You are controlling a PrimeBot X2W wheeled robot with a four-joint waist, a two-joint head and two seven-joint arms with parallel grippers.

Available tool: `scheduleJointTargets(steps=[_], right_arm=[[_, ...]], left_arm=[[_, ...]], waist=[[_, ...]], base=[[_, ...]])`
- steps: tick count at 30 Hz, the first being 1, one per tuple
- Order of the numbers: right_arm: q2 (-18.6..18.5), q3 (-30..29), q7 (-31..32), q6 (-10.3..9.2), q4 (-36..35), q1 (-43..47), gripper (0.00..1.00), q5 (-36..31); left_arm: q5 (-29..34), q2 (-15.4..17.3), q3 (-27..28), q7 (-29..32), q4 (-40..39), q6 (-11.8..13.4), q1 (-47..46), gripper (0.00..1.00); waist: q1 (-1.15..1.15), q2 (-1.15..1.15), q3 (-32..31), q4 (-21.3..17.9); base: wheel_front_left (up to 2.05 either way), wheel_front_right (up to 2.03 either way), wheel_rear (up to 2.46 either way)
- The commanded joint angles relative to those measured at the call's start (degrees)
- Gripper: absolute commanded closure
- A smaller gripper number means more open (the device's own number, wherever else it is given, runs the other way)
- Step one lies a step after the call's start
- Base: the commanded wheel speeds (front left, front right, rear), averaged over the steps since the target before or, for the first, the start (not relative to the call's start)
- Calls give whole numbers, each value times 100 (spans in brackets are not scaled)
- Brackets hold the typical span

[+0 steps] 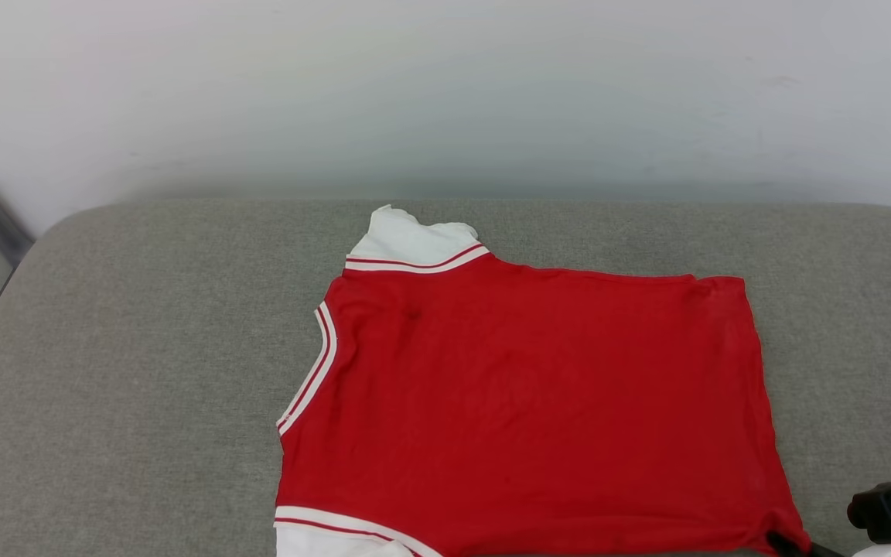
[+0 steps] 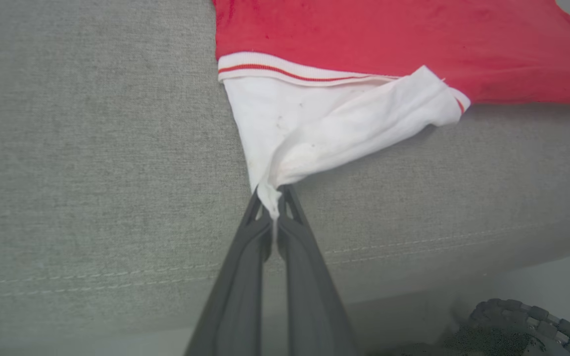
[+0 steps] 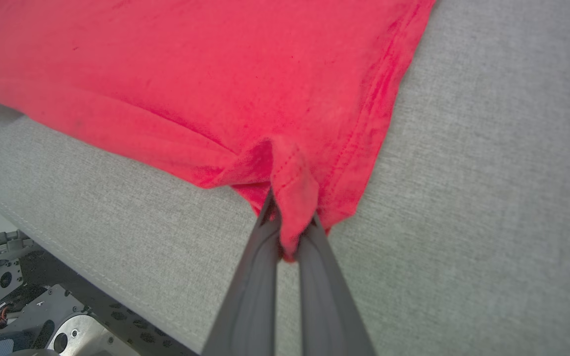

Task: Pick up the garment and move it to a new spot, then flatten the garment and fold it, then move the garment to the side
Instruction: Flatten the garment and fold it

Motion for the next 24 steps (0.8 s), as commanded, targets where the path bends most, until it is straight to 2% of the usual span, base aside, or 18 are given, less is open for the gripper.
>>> scheduleJointTargets(steps=[1,7,17,24], right_arm=[[63,-143,87,-5,-73,128,100,-92],[207,-535,358,-5,-337,104,100,-252],[317,-1067,735,-5,-869,-434,100,-509],[366,-1143,927,-5,-1015,-991,100,-572]], left_arm=[[76,37,-1,-8,-44,-5,-94,100],[375,147,-4,5,-3,-121,-668,100],[861,344,117,167,292,-513,-2196,100],[1070,375,135,361,762,-980,-3381,100]], waist=[[1,0,23,4],[1,0,167,9],[1,0,713,-193],[1,0,1248,-355]], base=[[0,0,0],[0,0,0],[0,0,0],[0,0,0]])
